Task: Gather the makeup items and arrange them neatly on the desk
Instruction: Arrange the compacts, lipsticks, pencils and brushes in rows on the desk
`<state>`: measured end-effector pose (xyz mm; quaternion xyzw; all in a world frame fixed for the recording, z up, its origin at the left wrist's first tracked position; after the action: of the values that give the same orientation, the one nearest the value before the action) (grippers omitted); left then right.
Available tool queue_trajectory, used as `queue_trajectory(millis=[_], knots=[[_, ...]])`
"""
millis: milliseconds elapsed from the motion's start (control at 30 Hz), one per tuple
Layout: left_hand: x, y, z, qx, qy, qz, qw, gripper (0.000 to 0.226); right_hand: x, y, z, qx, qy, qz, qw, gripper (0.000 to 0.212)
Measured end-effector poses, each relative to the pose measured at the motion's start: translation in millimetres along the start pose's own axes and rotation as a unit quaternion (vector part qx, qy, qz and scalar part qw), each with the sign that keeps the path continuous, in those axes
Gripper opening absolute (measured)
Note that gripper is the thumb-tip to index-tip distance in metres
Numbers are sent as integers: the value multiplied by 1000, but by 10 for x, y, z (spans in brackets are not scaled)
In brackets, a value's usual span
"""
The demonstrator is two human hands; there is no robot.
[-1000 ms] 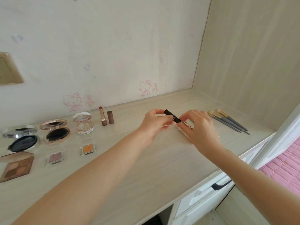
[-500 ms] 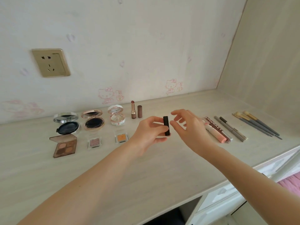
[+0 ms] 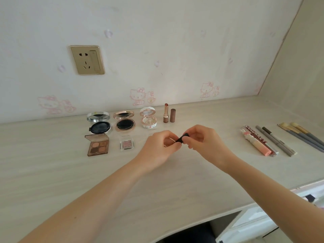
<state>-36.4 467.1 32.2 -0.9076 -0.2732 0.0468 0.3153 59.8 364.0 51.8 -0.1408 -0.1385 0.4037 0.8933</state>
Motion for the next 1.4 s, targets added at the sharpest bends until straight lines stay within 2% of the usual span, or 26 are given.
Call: queue_trajectory(millis=[100, 333, 467, 600, 767, 900, 1033, 1400], knots=[[-128, -85, -15, 55, 41, -11, 998, 10, -53, 104, 4, 26, 4, 21, 999, 4], [-396, -220, -84, 233, 154, -72, 958, 13, -209, 400, 20, -42, -63, 56, 996, 6], [-480, -208, -62, 312, 186, -107, 926, 16, -277, 565, -16, -148, -138, 70, 977, 16], [-511, -148, -90, 411, 214, -138, 875, 16, -333, 640, 10, -198, -206, 37, 958, 18], [-542, -102, -134, 444, 235, -149, 852, 25, -348, 637, 76, -170, -219, 2, 961, 16], [-549, -35, -98, 487, 238, -135, 829, 32, -380, 677, 84, -198, -232, 1, 952, 29], [-546, -23, -69, 493, 232, -124, 829, 34, -414, 704, 104, -218, -249, 0, 944, 30], [-549, -185, -59, 429, 226, -128, 865, 42, -468, 693, 149, -190, -270, 17, 944, 26]])
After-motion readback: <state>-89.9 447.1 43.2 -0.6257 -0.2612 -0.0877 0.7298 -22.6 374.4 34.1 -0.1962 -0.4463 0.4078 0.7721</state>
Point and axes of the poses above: each hand's wrist, its own x-axis towards the middle knuckle, its own y-axis out of the palm, z = x × y, the point moved 10 cm from there along x, towards the middle knuckle, and after that the axes turned 7 degrees about x, right-handed, at the moved point
